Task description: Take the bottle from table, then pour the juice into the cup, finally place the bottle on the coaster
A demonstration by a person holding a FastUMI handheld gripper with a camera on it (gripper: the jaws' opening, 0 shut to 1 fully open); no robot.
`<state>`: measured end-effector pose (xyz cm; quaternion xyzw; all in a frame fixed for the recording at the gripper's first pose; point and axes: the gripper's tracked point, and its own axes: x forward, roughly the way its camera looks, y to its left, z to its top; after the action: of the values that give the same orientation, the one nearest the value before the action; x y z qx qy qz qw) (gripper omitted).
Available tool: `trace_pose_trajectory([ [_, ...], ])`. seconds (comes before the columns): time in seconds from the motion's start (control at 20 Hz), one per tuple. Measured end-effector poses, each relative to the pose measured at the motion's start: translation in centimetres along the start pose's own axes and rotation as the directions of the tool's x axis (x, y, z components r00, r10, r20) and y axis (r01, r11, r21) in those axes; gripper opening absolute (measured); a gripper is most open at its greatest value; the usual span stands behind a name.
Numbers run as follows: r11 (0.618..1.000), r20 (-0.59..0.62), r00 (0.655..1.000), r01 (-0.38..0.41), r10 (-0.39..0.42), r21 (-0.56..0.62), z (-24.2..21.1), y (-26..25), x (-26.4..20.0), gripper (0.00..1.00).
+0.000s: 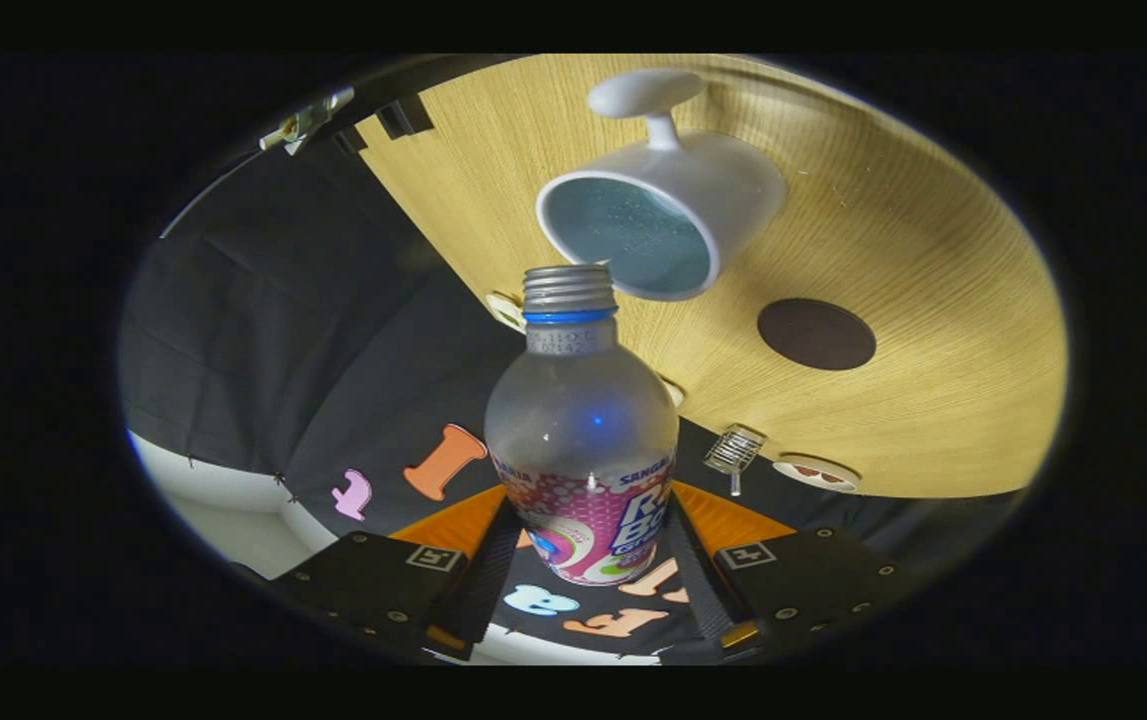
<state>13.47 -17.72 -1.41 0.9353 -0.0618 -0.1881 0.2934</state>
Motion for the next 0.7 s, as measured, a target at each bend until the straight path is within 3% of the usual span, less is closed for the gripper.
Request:
trace_pose_trajectory([
  [0.5, 1.0, 0.0, 1.0, 0.011, -0.011, -0.02, 0.2, -0.8, -0.2, 0.78],
  [0.7, 0.985, 0.008, 1.0, 0.027, -0.026, -0.172, 0.1, -2.0, 0.3, 0.78],
])
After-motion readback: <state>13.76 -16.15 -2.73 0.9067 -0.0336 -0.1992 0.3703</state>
